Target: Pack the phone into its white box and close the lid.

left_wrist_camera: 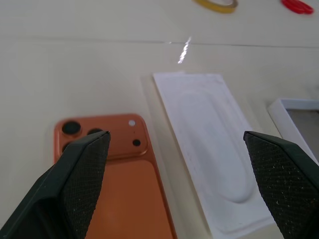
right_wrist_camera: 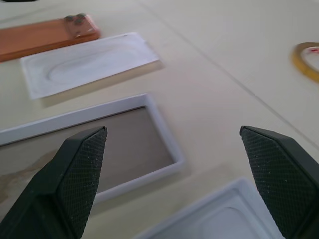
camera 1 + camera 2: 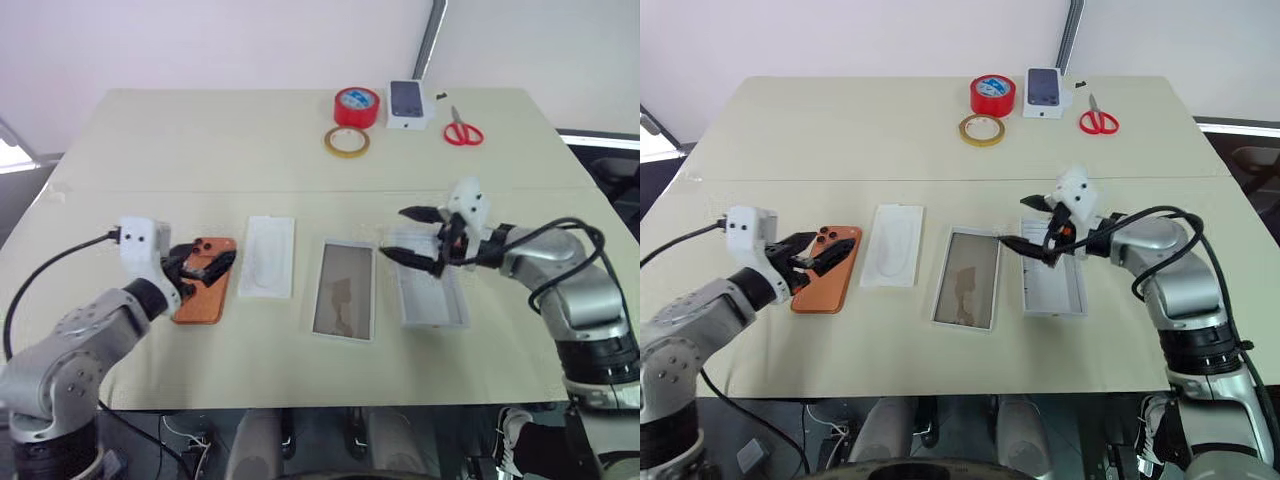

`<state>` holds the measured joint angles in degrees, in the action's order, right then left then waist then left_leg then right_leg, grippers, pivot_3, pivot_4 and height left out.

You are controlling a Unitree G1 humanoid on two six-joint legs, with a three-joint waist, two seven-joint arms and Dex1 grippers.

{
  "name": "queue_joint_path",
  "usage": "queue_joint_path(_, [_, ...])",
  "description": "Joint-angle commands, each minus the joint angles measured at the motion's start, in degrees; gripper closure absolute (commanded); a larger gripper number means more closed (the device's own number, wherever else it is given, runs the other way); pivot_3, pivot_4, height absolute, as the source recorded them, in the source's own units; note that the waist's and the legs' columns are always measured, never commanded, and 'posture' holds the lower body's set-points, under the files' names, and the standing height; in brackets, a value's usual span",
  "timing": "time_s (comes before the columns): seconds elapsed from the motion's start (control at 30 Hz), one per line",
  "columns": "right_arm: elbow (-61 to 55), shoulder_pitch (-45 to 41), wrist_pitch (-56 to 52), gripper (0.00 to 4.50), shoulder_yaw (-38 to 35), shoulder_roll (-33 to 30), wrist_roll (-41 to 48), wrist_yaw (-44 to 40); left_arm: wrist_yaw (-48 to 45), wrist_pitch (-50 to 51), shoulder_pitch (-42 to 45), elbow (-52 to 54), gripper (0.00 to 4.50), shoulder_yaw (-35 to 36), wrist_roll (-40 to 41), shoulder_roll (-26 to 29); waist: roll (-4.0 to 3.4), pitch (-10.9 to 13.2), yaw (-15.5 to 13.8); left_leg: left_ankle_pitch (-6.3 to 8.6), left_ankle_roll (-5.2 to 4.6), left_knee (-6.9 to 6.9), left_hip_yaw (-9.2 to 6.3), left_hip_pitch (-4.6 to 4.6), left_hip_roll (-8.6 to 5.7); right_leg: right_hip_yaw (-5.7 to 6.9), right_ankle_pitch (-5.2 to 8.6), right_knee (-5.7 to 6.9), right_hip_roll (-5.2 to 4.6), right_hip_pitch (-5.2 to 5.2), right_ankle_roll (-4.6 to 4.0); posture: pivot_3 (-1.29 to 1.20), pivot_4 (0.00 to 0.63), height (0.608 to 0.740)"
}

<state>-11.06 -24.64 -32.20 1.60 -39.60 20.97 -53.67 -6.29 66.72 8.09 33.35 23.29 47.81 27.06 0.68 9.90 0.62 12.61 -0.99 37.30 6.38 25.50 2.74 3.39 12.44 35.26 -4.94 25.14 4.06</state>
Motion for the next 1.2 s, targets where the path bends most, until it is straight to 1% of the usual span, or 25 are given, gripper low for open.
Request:
queue_joint_path(0.03, [-4.96,-0.01,-0.17,0.04,0.70,0.33,0.74,0.30,5.87,7.70,3.69,0.51,0.00,0.68,3.19,-2.66,0.00,0.00,0.00,0.00,0.00,0.02,-0.01,-0.04,0.00,0.00,0.00,0.02,0.01,-0.04,0.00,0.00,0.150,0.740])
queue_joint_path(0.17, [-6.62,0.07,-0.66,0.04,1.59,0.85,1.51,0.34,10.13,12.03,8.71,-2.45,0.00,3.27,5.89,-8.77,0.10,0.01,-0.20,-0.01,0.00,0.08,-0.08,-0.07,-0.01,0.05,0.01,0.00,0.04,-0.15,0.02,0.00,0.150,0.740])
queue_joint_path(0.27, [-7.27,0.12,-0.58,0.04,1.99,0.96,1.67,0.40,12.24,15.43,11.59,-5.17,0.00,3.67,6.30,-11.73,0.11,0.00,-0.14,-0.01,-0.01,0.11,-0.08,-0.07,-0.03,0.04,0.01,-0.01,0.04,-0.18,0.03,0.00,0.150,0.740])
queue_joint_path(0.47, [-8.40,-0.12,-0.24,0.04,2.17,0.46,1.95,-0.62,15.51,18.09,15.67,-10.22,0.00,2.44,1.72,-14.57,0.12,0.01,-0.12,-0.01,-0.01,0.11,-0.08,-0.11,-0.03,0.04,0.01,-0.01,0.08,-0.21,0.03,0.00,0.150,0.740])
queue_joint_path(0.67, [-13.05,1.79,-0.92,0.04,3.27,-0.84,2.15,-2.32,15.09,20.19,19.08,-13.92,0.00,2.31,0.42,-18.75,0.13,0.00,-0.21,-0.01,0.00,0.11,-0.10,-0.12,-0.03,0.04,0.01,-0.02,0.08,-0.23,0.03,0.00,0.150,0.740])
queue_joint_path(0.83, [-14.92,2.80,-0.82,0.04,4.43,-1.38,1.28,-2.11,13.91,20.36,20.49,-17.33,0.00,1.94,-1.82,-19.77,0.14,-0.02,-0.43,-0.01,0.00,0.13,-0.13,-0.15,-0.04,0.06,0.01,-0.02,0.07,-0.28,0.02,0.00,0.150,0.740])
queue_joint_path(0.93, [-16.11,3.54,-0.71,0.00,6.60,-2.95,-0.55,-2.41,14.00,20.10,21.38,-18.56,0.85,2.96,-3.22,-20.32,0.14,-0.02,-1.10,-0.01,0.00,0.14,-0.13,-0.15,-0.04,0.06,0.01,-0.02,0.05,-0.28,0.02,0.00,0.150,0.740])
queue_joint_path(1.13, [-20.95,4.57,-7.40,0.00,11.89,-6.19,-1.24,-2.18,12.80,20.27,22.15,-18.38,3.83,3.62,-4.38,-20.72,0.16,-0.01,-1.38,-0.01,0.00,0.15,-0.13,-0.12,-0.07,0.07,0.01,-0.05,-0.03,-0.27,0.01,0.00,0.150,0.740])
queue_joint_path(1.17, [-21.87,4.64,-8.57,0.00,12.82,-6.48,-1.40,-1.97,12.60,20.42,22.25,-18.24,4.42,3.64,-4.49,-20.73,0.17,-0.01,-1.38,-0.01,0.00,0.16,-0.13,-0.12,-0.08,0.07,0.01,-0.05,-0.05,-0.27,0.01,0.00,0.150,0.740])
queue_joint_path(1.2, [-22.66,4.57,-9.95,0.00,13.65,-6.72,-1.58,-1.65,12.42,20.56,22.36,-18.18,4.42,3.75,-4.58,-20.74,0.18,-0.02,-1.36,-0.01,0.00,0.16,-0.13,-0.12,-0.08,0.07,0.01,-0.05,-0.05,-0.27,0.01,0.00,0.150,0.740])
